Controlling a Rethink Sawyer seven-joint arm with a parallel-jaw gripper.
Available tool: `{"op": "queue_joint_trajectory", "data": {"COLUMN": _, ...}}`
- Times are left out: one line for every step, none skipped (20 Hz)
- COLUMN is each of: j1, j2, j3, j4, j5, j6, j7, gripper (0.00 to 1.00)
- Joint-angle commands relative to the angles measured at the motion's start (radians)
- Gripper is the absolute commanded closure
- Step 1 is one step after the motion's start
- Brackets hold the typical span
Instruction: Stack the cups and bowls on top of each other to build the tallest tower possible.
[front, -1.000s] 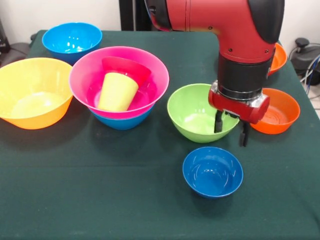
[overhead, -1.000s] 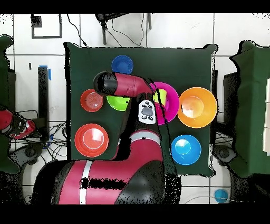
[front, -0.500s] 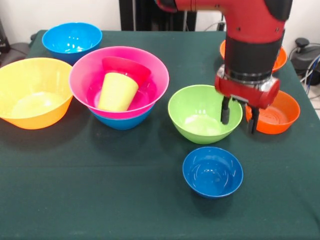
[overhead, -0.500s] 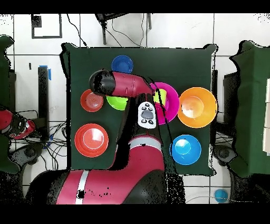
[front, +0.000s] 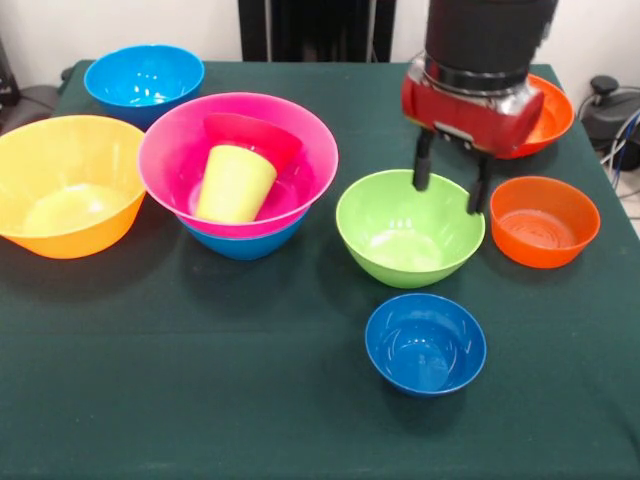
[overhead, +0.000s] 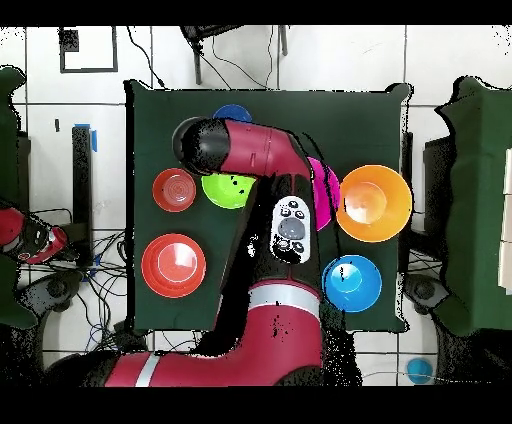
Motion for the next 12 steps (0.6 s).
{"op": "queue_joint_trajectory", "data": {"j1": -0.042, "j2": -0.002, "j3": -0.004, "j4": -0.041, "j5": -0.079, "j6": 0.192, "j7": -0.049, "gripper": 0.0}}
{"op": "queue_joint_trajectory", "data": {"j1": -0.055, "j2": -0.003, "j3": -0.004, "j4": -0.041, "j5": -0.084, "j6": 0.2, "j7": -0.067, "gripper": 0.0}}
{"op": "queue_joint_trajectory", "data": {"j1": -0.068, "j2": -0.006, "j3": -0.002, "j4": -0.036, "j5": -0.087, "j6": 0.208, "j7": -0.085, "gripper": 0.0}}
{"op": "queue_joint_trajectory", "data": {"j1": -0.082, "j2": -0.009, "j3": 0.0, "j4": -0.034, "j5": -0.09, "j6": 0.22, "j7": -0.103, "gripper": 0.0}}
{"op": "queue_joint_trajectory", "data": {"j1": -0.094, "j2": -0.01, "j3": 0.005, "j4": -0.033, "j5": -0.089, "j6": 0.231, "j7": -0.116, "gripper": 0.0}}
{"op": "queue_joint_trajectory", "data": {"j1": -0.108, "j2": -0.013, "j3": 0.01, "j4": -0.035, "j5": -0.088, "j6": 0.247, "j7": -0.133, "gripper": 0.0}}
{"op": "queue_joint_trajectory", "data": {"j1": -0.121, "j2": -0.011, "j3": 0.012, "j4": -0.041, "j5": -0.091, "j6": 0.254, "j7": -0.147, "gripper": 0.0}}
{"op": "queue_joint_trajectory", "data": {"j1": -0.135, "j2": -0.011, "j3": 0.017, "j4": -0.047, "j5": -0.095, "j6": 0.26, "j7": -0.162, "gripper": 0.0}}
{"op": "queue_joint_trajectory", "data": {"j1": -0.146, "j2": -0.01, "j3": 0.023, "j4": -0.054, "j5": -0.097, "j6": 0.265, "j7": -0.172, "gripper": 0.0}}
{"op": "queue_joint_trajectory", "data": {"j1": -0.158, "j2": -0.01, "j3": 0.027, "j4": -0.062, "j5": -0.103, "j6": 0.276, "j7": -0.185, "gripper": 0.0}}
{"op": "queue_joint_trajectory", "data": {"j1": -0.165, "j2": -0.01, "j3": 0.03, "j4": -0.07, "j5": -0.107, "j6": 0.285, "j7": -0.191, "gripper": 0.0}}
{"op": "queue_joint_trajectory", "data": {"j1": -0.175, "j2": -0.014, "j3": 0.035, "j4": -0.074, "j5": -0.109, "j6": 0.294, "j7": -0.202, "gripper": 0.0}}
